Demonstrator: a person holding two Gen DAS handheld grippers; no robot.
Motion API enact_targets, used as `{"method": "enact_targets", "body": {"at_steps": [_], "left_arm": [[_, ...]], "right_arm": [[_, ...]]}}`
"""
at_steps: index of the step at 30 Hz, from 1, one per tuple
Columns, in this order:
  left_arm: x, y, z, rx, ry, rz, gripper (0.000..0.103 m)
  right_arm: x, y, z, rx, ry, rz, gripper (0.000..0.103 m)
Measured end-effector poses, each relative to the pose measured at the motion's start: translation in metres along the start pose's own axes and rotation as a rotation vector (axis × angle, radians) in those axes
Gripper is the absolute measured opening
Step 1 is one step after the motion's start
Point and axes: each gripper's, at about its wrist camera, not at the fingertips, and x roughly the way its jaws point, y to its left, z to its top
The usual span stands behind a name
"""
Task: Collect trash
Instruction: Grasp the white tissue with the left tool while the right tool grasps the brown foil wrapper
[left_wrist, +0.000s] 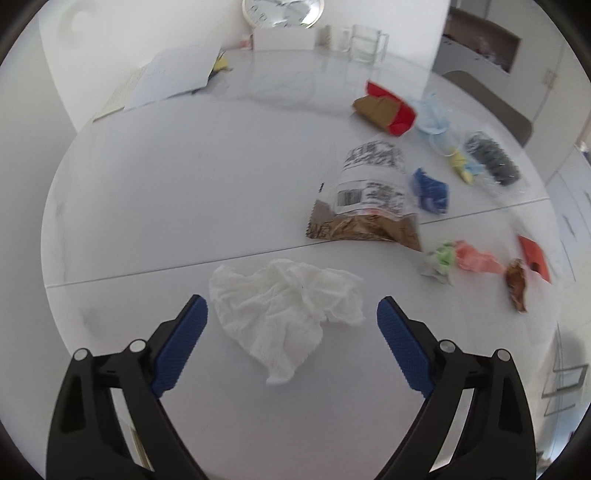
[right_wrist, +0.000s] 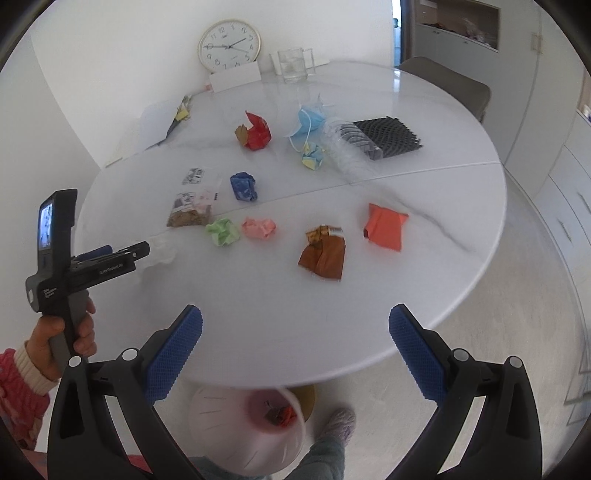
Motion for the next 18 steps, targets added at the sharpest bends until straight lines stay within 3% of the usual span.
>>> {"method": "enact_targets", "body": {"at_steps": [6,14,17,18], "left_arm": [[0.024,-0.007,0.004,-0.021,0.039,0.049,0.085],[0.046,-0.006,0.007,-0.059,0.092,0.05,0.065],[0.045,-0.006,0.008,-0.053,0.083,0.044,0.05],[0.045,-0.006,0.009,-0.048,0.082,0.041,0.042]], "right_arm": [[0.063,-0.015,0.022,-0.007,0.026,0.018,0.1],[0.129,-0.025,0.031,0.016,0.105,0.006,0.072],[0.134,-0.025,0.032,0.004,0.096,-0.006,0.062],[0.135,-0.024,0.032,-0.01,0.094,-0.019,0.053]]}}
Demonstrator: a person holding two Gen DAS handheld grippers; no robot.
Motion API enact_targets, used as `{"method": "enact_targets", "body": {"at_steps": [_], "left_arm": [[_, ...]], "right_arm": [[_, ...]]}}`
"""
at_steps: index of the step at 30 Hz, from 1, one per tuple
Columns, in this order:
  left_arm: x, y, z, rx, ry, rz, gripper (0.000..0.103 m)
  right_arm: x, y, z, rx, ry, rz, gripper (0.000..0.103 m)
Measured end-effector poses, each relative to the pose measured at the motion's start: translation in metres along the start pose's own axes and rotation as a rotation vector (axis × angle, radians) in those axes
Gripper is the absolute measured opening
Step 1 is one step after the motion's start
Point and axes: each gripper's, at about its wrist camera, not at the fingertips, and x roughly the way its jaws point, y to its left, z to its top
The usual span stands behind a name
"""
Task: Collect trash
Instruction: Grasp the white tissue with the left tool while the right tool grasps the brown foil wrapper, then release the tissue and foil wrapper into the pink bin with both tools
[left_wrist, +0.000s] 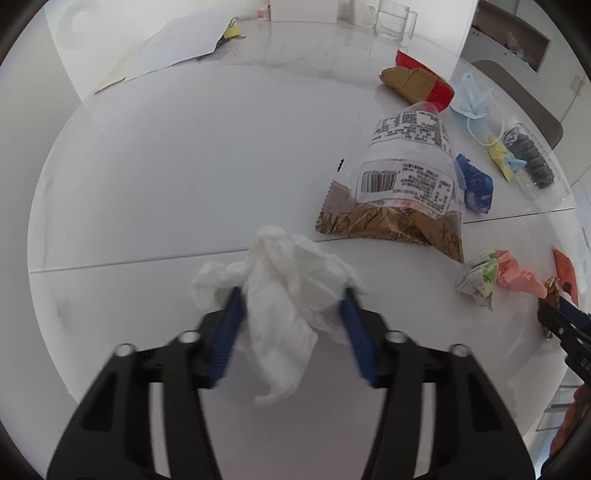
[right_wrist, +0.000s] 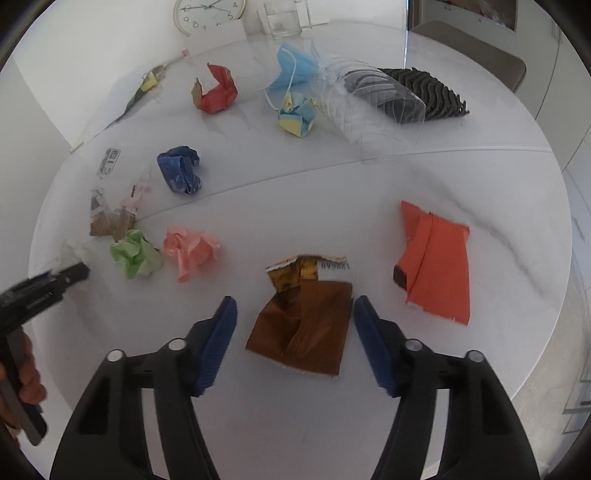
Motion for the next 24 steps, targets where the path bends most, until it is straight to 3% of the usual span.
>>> {"method": "enact_targets", "body": {"at_steps": [1,4,7,16,24], "left_arm": [[0.0,0.0,0.001,0.003,0.001,-0.005,0.031],[-0.001,0.001,0.002,-0.002,0.011,-0.036,0.015],[-0.006,-0.001,0.002,0.003,0.01,-0.055,0.012],[-0.065,-0.006,-0.017,0.053,-0.045,-0.126,0.012],[-0.129,-0.014,-0.087,0.205,0.018,-0.229,0.012]], "right_arm": [[0.0,0.0,0.0,-0.008,-0.002,-0.004,0.047],[-0.001,0.0,0.003,-0.012,-0.014,0.006,0.039],[-0.003,-0.001,0.007,-0.03,-0.019,0.012,0.028],[-0.025,-0.012,-0.001,0.006,-0.035,0.076,0.026],[-0.091,-0.001,-0.032,-0.055,-0.074,0.136,0.026]]}}
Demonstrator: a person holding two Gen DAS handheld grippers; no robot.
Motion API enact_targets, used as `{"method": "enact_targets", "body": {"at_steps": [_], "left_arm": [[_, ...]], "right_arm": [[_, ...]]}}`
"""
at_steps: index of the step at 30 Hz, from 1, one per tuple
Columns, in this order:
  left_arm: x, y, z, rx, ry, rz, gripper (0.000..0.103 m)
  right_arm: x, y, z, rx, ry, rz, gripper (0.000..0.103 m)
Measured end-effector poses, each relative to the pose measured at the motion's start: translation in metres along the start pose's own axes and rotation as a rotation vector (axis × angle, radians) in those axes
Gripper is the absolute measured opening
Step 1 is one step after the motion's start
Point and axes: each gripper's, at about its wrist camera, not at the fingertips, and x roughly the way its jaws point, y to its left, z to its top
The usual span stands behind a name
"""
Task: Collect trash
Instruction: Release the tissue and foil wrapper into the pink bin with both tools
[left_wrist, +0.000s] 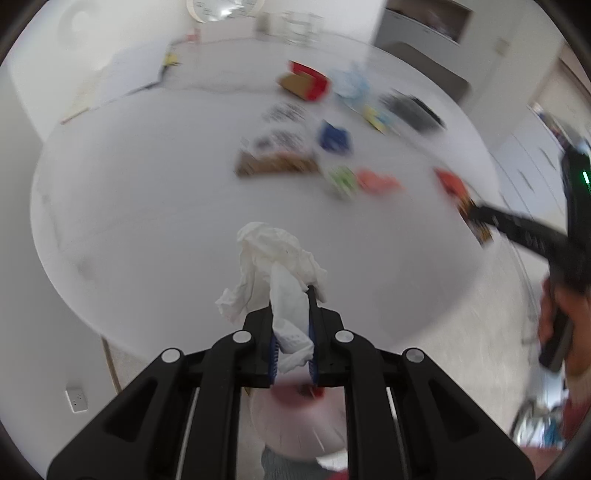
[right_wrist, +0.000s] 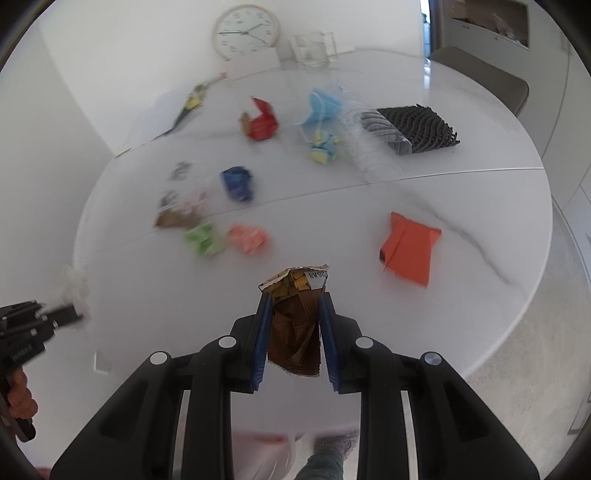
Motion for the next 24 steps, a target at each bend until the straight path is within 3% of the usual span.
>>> {"method": "enact_targets", "body": {"at_steps": [7,14,15,19,24], "left_arm": [[-0.017,-0.025,-0.081,0.126,0.128,-0.135,0.012],[-0.001,-0.042,-0.12,0.219,0.255,-0.215,0.016],[0.001,-0.044,-0.123,0.231,0.266,-0.209,0.021],[-0.004,-0.046,-0.125,0.256,0.25,-0.18,0.056],[-0.016,-0.04,-0.118,0.253,0.209,-0.157,0.067]], "right_arm": [[-0.043,0.045,-0.053,-0.077,0.06,0.087,0.026],[-0.049,0.085,-0.1,-0.106,0.15,0.159,0.026],[-0.05,0.087,-0.104,-0.103,0.152,0.163,0.026],[-0.05,0.099,-0.113,-0.113,0.162,0.175,0.026],[-0.051,0.109,-0.119,-0.122,0.17,0.192,0.027]]}}
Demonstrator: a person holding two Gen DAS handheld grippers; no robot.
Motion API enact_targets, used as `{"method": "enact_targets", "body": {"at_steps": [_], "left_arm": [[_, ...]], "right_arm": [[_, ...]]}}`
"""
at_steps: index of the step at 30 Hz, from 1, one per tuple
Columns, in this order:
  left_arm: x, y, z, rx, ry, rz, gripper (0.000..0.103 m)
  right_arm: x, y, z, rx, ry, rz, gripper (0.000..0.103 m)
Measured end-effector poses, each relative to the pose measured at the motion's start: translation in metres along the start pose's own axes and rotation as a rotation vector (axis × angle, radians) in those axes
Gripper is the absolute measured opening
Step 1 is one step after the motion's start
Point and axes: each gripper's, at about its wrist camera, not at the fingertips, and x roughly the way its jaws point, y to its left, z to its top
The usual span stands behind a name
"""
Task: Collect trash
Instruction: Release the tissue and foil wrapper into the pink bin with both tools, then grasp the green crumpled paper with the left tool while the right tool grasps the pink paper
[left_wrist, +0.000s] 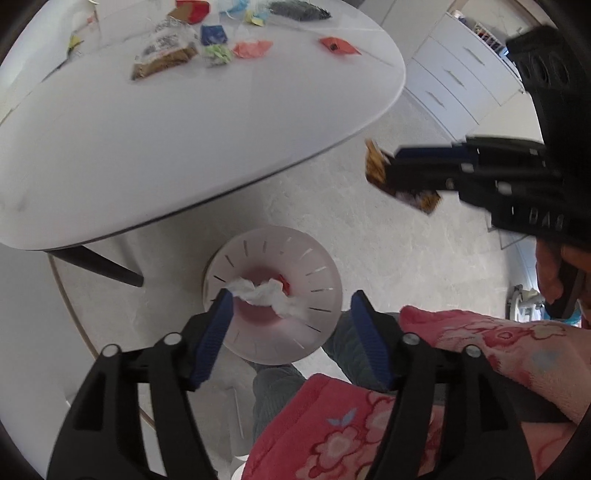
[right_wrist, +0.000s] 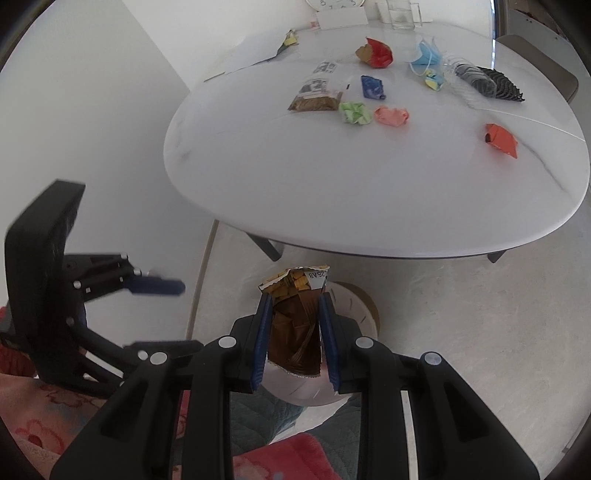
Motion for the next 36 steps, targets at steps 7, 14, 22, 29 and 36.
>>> {"method": "enact_targets", "body": {"at_steps": [7,14,22,29,36], "left_arm": [[-0.02,0.033,0.018,-0.123,-0.057,0.132,0.084],[-0.053,0.056,0.039,-0.211,-0.176,0.242,0.093],[-0.066,0.057,0.07,-0.276,-0.257,0.234,0.095],[-0.058,0.042,0.097,-0.254,-0.284,0.221,0.095],[-0.039,0.03,0.134,-0.25,-0.322,0.209,0.095]], "right_arm": [[0.017,0.022,-0.013,-0.077,0.097,0.064,0.05],[0.005,0.022,-0.003,-0.087,0.037,-0.029,0.093],[-0.031,-0.019,0.033,-0.007,-0.103,-0.151,0.1],[-0.044,-0.064,0.046,0.041,-0.142,-0.19,0.1],[-0.04,-0.115,0.065,0.081,-0.139,-0.227,0.1]]}}
